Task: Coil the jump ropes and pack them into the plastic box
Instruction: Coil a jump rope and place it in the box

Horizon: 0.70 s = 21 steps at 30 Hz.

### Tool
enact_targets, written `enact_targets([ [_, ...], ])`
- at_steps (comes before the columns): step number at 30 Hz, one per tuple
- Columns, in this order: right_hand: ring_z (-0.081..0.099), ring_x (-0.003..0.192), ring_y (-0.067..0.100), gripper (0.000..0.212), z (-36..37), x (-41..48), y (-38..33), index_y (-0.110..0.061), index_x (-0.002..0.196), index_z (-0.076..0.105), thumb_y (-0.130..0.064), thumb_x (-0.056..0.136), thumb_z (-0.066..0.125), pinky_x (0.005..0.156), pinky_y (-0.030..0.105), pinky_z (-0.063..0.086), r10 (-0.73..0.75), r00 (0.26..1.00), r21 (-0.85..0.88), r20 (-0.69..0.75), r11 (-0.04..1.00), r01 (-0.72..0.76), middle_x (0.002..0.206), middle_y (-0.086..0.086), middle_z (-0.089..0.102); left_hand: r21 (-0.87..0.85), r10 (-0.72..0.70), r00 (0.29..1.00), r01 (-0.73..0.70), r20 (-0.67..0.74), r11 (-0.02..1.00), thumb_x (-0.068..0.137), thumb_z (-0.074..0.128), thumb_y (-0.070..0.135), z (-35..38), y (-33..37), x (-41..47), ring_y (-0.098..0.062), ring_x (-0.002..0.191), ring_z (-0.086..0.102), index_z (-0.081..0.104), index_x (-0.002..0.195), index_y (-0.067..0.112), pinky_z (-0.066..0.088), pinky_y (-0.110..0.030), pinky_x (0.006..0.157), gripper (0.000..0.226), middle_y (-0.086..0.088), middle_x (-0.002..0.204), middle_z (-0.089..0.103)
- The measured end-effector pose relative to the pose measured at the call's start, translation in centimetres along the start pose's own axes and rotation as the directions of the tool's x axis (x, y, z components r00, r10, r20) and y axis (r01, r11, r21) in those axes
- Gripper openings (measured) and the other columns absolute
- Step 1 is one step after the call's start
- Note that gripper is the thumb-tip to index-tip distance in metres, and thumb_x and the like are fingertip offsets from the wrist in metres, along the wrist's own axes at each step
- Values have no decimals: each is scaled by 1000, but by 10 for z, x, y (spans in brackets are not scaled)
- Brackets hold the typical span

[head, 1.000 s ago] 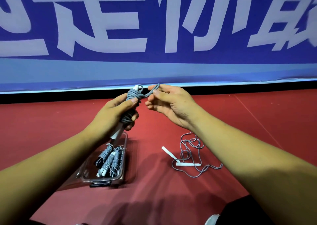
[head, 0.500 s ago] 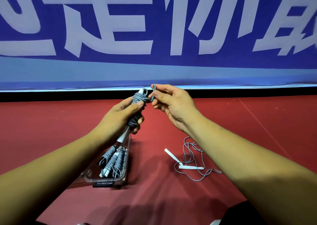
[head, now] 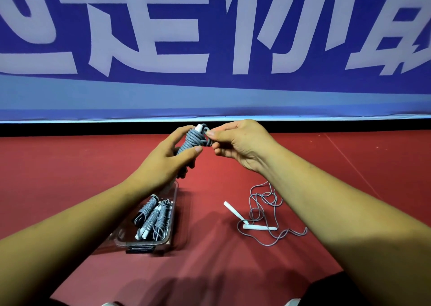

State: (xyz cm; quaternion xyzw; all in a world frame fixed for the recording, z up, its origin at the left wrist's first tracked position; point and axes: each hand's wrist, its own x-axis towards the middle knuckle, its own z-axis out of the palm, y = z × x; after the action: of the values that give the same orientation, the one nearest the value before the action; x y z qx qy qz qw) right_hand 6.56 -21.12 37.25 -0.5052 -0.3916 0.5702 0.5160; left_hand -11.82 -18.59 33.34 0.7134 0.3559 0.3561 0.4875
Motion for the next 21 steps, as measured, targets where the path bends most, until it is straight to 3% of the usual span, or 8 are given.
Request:
enact_targets([
  [4,55,50,11,11,-6,0,-1,9,93,66,3,84,69,52,21,52,28,1000,-53,12,998,-28,67,13,60,44,-30,995,27,91,999,82,69,44,-7,-3,2,-21,58,47,54,124,47,43,-34,58,45,-6,69,59],
  [10,52,48,11,13,-8,1,-1,9,95,66,4,84,69,50,21,50,57,998,-87,-14,995,-58,64,12,58,5,-48,982,48,185,999,82,70,42,-7,-2,4,-22,57,42,57,128,35,39,-31,55,48,-4,65,53],
  [14,50,50,13,24,-10,2,-2,2,110,63,6,86,64,52,24,48,41,998,-74,48,997,-38,67,11,57,-6,-44,973,46,225,999,86,66,35,-10,2,5,-19,53,41,60,125,28,39,-27,50,40,-1,62,52],
  [16,49,49,12,26,-11,3,-2,7,114,63,6,88,62,53,24,47,35,996,-99,88,995,-27,68,10,57,-17,-57,970,63,238,998,87,66,33,-11,4,4,-18,53,40,60,125,26,39,-26,49,40,-2,62,51],
  [21,50,47,11,19,-8,4,3,10,105,62,5,87,64,50,23,47,53,998,-151,40,987,-46,67,12,56,-57,-102,959,121,264,991,87,66,32,-10,0,2,-20,54,37,61,124,23,38,-27,52,38,2,61,48],
])
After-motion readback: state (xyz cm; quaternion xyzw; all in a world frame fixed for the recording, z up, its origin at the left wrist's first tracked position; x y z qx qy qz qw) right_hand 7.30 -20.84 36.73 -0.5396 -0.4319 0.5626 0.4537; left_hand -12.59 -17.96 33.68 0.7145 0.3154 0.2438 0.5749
